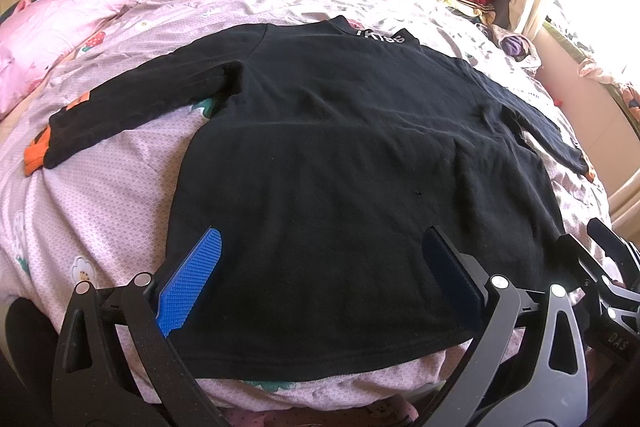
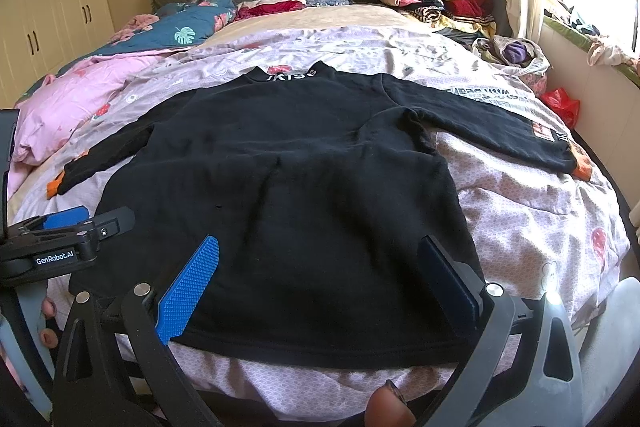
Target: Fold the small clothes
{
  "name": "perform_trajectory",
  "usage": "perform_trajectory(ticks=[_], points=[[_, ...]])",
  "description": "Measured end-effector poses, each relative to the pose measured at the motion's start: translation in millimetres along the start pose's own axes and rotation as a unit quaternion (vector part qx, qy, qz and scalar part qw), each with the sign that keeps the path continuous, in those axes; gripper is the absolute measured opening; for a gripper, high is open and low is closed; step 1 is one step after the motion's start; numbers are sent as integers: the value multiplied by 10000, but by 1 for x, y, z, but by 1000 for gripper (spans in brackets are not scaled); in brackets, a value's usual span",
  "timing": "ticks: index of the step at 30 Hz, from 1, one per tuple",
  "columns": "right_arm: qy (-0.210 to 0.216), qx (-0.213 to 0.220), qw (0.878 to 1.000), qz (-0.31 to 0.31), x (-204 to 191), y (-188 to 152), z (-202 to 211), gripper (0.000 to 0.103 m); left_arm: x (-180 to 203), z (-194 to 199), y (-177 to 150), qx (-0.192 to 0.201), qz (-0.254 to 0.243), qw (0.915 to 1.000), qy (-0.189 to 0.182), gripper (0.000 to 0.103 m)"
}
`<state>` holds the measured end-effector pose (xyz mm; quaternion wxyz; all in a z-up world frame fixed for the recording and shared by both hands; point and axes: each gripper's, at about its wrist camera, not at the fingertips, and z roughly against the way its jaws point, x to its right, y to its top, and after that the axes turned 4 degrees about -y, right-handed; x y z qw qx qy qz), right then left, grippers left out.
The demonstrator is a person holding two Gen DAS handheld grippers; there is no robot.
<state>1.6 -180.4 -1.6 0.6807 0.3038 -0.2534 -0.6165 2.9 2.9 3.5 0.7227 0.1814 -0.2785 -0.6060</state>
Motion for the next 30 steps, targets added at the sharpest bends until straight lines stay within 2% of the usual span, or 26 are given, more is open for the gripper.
perform_trajectory(ticks=[17, 30], points=[[94, -13, 9999, -136, -1, 17, -11, 99, 1, -10, 24, 77, 47, 9999, -87, 94], [5, 34, 9997, -253, 2, 55, -26, 99, -5, -22, 65, 163, 217, 9996, -76, 94]])
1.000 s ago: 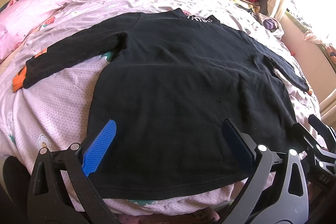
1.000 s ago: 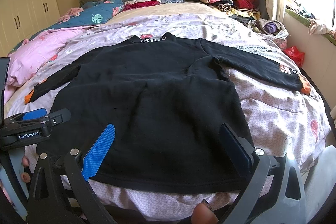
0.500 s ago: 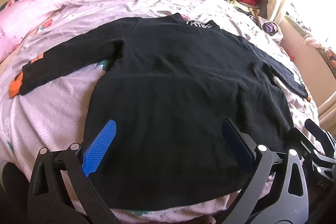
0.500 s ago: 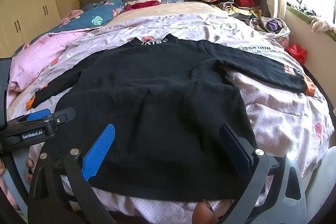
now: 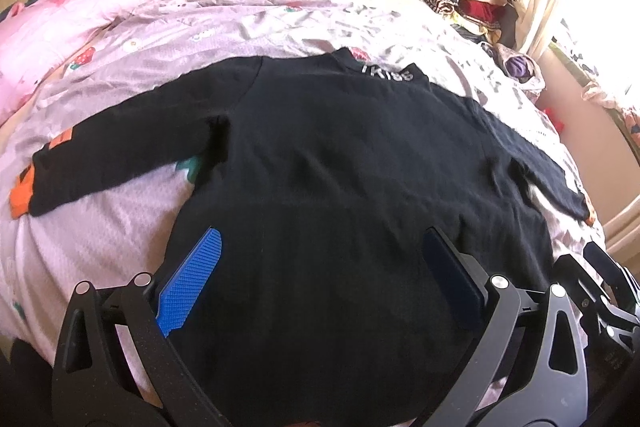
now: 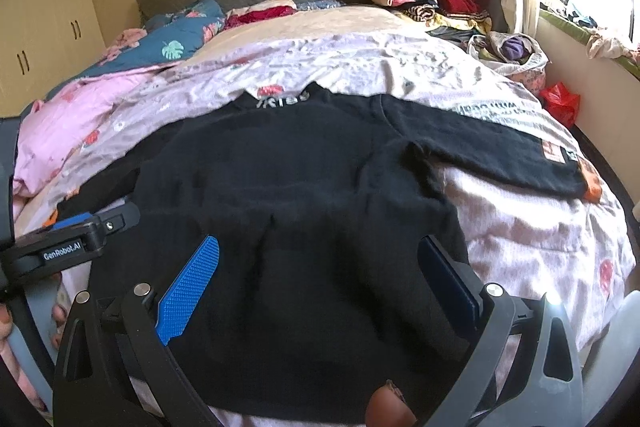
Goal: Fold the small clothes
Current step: 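Move the right tool to the orange cuff of the sleeve beside it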
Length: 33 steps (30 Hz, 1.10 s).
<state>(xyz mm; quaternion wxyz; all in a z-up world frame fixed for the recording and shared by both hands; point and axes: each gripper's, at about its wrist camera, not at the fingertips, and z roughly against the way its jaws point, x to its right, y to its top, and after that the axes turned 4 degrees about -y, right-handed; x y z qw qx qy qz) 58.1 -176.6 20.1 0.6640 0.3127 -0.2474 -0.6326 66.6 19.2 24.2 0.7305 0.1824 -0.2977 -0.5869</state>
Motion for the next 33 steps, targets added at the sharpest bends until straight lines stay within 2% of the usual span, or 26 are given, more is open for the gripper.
perform_trajectory(ticks=[7, 18, 29, 33], points=[[-118, 59, 9999, 15, -2, 23, -6, 99, -2, -8, 19, -40, 80, 10000, -11, 94], [-54, 176, 9998, -120, 0, 55, -15, 99, -8, -21, 48, -118, 205, 9997, -16, 94], [-245, 183, 9977, -612, 29, 87, -38, 99, -6, -36, 76, -112, 277, 9996, 18, 94], [-354, 357, 9943, -938, 46, 109, -48, 99, 3, -45, 86, -160, 209, 9997, 10, 94]])
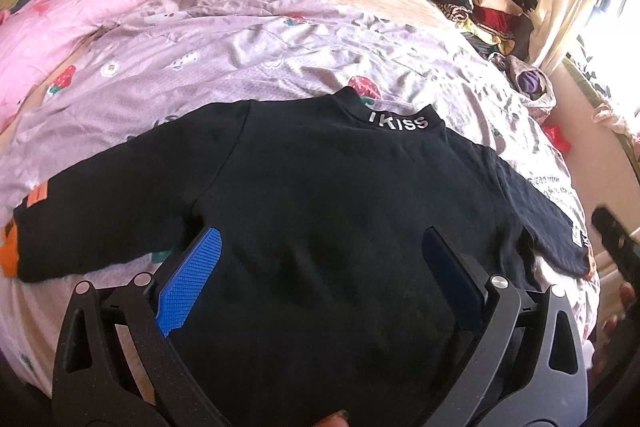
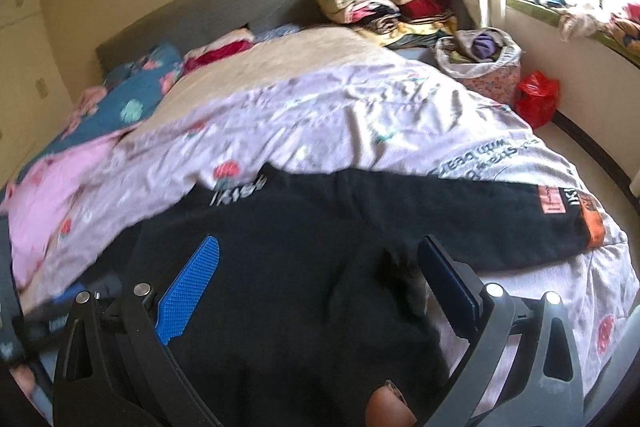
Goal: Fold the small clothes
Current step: 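Move the right tool to the orange cuff of the sleeve beside it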
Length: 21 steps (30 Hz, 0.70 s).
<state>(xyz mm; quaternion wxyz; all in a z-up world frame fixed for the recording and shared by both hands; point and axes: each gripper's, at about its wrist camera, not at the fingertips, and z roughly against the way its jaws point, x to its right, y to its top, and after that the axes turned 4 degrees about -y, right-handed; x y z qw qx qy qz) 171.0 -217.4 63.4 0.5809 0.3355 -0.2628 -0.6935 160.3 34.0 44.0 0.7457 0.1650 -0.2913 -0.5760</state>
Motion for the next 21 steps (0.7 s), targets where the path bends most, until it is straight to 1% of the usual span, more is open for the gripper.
perform_trajectory(ticks=[5, 10, 17, 20, 21], points=[[-184, 16, 9997, -187, 14, 15, -16, 99, 14, -8, 7, -27, -124, 9999, -59, 94], [-431, 64, 9984, -349, 31, 21, -26, 99, 28, -20, 17, -30, -203, 9998, -82, 94], [-812, 28, 9928, -877, 73, 23, -41, 99, 53, -43, 28, -5, -376, 9993, -58, 94], [-1000, -30, 9892, -1067, 93, 21, -50, 99, 61, -49, 30, 75, -404, 9990, -173, 94], [-1060, -54, 9877, -1152, 100, 19, -52, 99, 64, -52, 31, 64, -432, 9989, -159, 94]])
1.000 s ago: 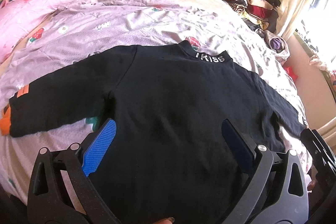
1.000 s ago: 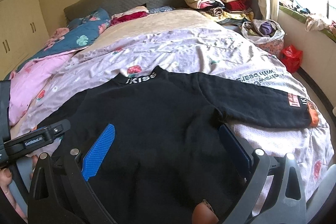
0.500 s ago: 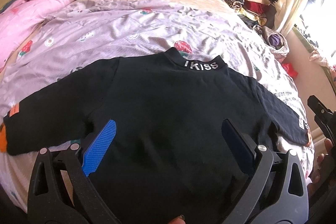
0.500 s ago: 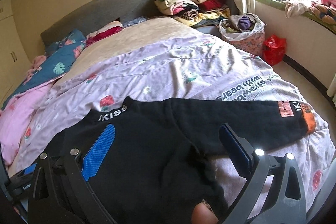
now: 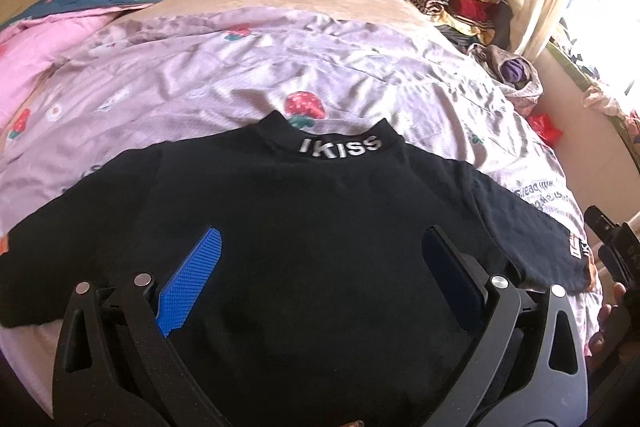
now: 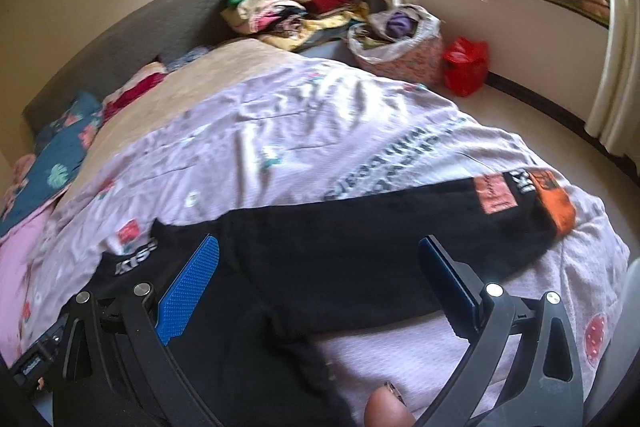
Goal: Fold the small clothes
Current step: 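Move the right tool to the orange cuff of the sleeve beside it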
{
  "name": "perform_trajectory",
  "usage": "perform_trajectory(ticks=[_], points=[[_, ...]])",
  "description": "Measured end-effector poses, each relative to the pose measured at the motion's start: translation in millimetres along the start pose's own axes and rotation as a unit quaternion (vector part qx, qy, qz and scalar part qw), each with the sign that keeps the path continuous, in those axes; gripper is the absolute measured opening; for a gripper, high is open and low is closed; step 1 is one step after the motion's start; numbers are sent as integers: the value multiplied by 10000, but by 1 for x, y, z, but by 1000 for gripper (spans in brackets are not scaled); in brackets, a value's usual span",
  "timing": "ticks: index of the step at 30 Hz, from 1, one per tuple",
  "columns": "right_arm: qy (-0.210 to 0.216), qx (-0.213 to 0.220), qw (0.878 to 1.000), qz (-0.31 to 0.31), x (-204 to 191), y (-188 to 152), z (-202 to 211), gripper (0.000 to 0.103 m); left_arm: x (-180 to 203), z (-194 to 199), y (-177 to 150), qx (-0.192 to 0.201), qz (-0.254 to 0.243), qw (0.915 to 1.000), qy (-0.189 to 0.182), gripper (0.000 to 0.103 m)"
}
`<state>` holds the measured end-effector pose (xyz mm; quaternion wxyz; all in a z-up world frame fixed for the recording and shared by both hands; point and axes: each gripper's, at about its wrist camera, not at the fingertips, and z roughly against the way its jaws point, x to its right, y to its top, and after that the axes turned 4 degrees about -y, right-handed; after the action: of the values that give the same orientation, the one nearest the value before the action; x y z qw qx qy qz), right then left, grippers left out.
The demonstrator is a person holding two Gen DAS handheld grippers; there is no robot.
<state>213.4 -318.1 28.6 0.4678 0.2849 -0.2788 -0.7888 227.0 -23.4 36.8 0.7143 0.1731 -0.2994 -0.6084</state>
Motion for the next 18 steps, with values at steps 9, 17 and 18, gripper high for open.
perform_trajectory(ticks=[9, 17, 18], points=[[-256, -247, 9978, -562, 46, -2, -28, 99, 21, -31, -2, -147, -187, 9997, 75, 94], [-617, -403, 9885, -1320, 94, -4, -43, 99, 37, -58, -7, -314, -308, 9990, 99, 94], [-668, -399, 9868, -1418, 100, -5, -44, 99, 39, -60, -7, -324, -334, 9989, 98, 94]])
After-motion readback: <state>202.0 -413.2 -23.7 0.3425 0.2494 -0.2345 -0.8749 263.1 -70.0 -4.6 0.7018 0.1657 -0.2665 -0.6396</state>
